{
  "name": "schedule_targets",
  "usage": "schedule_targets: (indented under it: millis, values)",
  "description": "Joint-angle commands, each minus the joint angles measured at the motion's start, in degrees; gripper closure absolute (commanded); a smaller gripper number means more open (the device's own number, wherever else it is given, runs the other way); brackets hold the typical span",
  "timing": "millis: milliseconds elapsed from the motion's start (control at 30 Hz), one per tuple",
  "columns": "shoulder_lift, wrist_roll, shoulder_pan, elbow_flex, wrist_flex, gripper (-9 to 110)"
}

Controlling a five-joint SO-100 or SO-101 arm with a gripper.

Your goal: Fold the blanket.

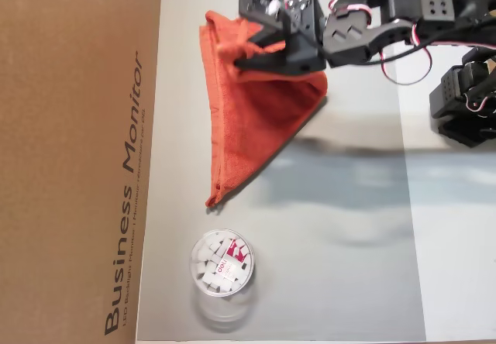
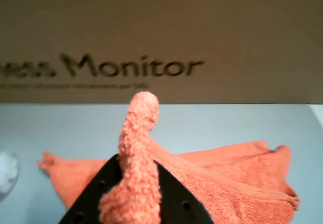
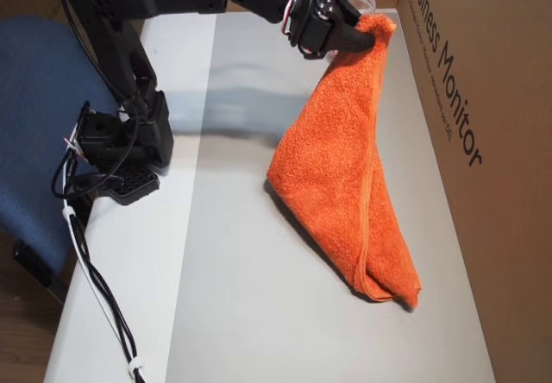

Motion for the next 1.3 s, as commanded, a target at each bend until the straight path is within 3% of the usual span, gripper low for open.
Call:
schedule_targets:
  millis: [0, 400, 567, 900, 1267]
  values:
    - [-0.9, -2.7, -3.1, -3.4, -1.1, 102]
    - [-8.3, -6.9, -6.2, -3.4, -1.1, 102]
    - [-12.7, -6.9, -6.2, -3.4, -6.4, 102]
    - [-22.3, -18.0, -8.7, -3.6, -17.8, 102]
    - [-34.5, -26.5, -15.0, -14.9, -18.8, 102]
